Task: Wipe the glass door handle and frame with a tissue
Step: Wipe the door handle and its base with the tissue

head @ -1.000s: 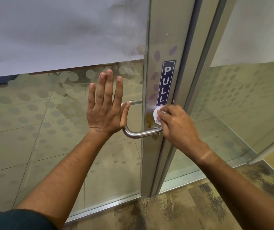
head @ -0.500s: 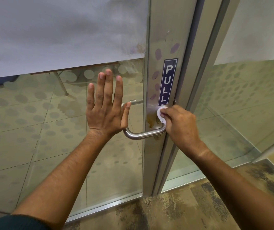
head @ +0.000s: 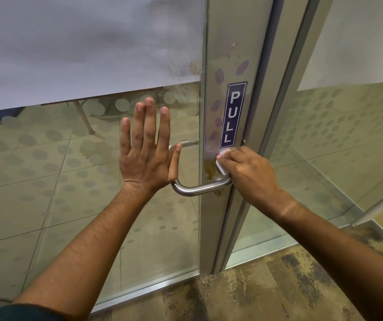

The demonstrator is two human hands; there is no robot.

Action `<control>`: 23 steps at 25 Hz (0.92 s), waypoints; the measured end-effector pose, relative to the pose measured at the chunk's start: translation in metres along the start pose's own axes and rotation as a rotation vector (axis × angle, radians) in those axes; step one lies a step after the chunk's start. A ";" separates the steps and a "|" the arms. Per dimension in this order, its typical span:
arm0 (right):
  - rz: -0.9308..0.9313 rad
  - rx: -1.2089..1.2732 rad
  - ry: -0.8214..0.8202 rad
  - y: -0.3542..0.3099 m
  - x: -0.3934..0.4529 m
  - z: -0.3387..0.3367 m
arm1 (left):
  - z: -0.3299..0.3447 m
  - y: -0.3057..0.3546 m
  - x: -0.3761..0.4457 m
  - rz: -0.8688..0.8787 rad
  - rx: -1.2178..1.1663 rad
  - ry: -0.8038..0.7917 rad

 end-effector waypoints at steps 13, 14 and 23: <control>0.193 0.087 0.178 -0.005 -0.004 0.000 | -0.001 0.001 0.000 0.010 0.009 -0.012; 0.167 0.059 0.171 -0.005 -0.005 0.001 | -0.001 0.001 0.000 0.009 0.010 -0.012; 0.317 0.269 0.207 -0.001 -0.007 0.005 | 0.000 0.001 0.000 0.000 0.006 -0.003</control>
Point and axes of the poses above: each hand's wrist, its own x-axis towards the middle knuckle, its own z-axis out of the palm, y = z × x, the point moved 2 cm from there along x, towards the middle knuckle, and after that the axes turned 5 degrees about y, right-handed, at the moved point
